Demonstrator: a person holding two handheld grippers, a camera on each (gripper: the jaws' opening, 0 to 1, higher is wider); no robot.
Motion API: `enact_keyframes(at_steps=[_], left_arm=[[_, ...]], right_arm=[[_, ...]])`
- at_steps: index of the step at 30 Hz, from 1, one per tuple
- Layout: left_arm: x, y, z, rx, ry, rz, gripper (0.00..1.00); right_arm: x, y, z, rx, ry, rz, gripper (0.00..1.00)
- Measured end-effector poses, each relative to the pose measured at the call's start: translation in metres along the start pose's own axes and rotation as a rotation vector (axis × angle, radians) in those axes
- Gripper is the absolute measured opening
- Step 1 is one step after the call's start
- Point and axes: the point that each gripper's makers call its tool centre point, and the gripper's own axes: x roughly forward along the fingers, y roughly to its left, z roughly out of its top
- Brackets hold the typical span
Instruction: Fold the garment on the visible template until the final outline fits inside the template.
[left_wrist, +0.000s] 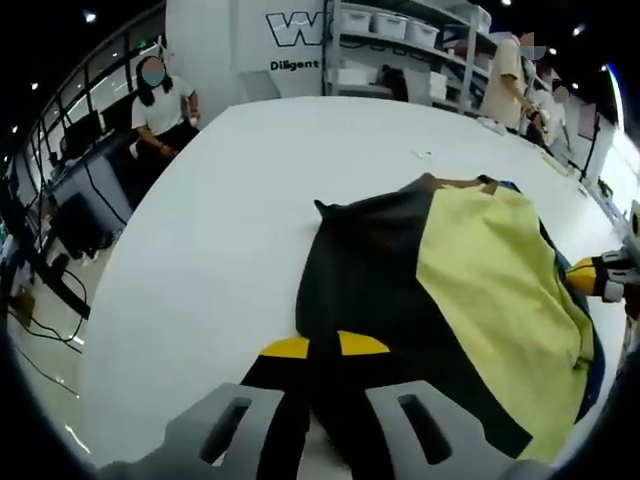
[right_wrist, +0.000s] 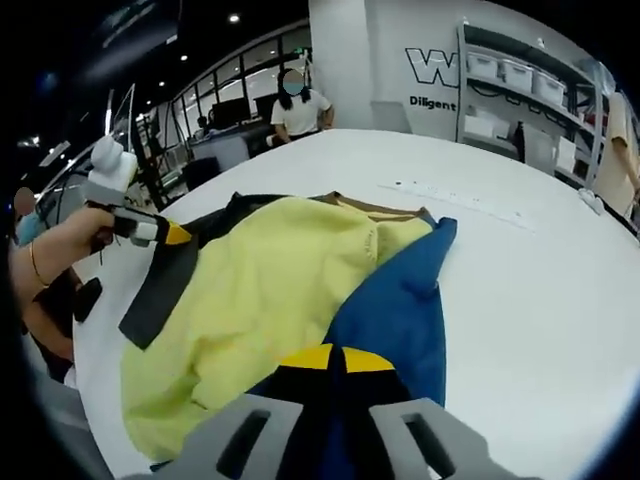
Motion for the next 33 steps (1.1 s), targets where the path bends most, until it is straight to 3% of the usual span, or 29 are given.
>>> enact_keyframes(at_steps=[10, 17, 25, 33], left_arm=[[-0.001, 0.003, 0.001, 0.011, -0.002, 0.022, 0.05], [0.0, 0.01, 0.001, -0.007, 0.002, 0.032, 0.04], [0.001, 0.019, 0.001, 0.023, 0.025, 0.034, 0.04], [0.004, 0.024, 0.005, 0.064, 0.029, 0.044, 0.05]], right_arm=[[-0.017, -0.026, 0.007, 0.0, -0.028, -0.051, 0.0], [-0.026, -0.065, 0.003, 0.01, -0.016, -0.15, 0.0], [-0.044, -0.125, 0.004, 0.076, -0.008, -0.256, 0.0], [-0.05, -0.143, 0.007, 0.057, 0.025, -0.262, 0.0]])
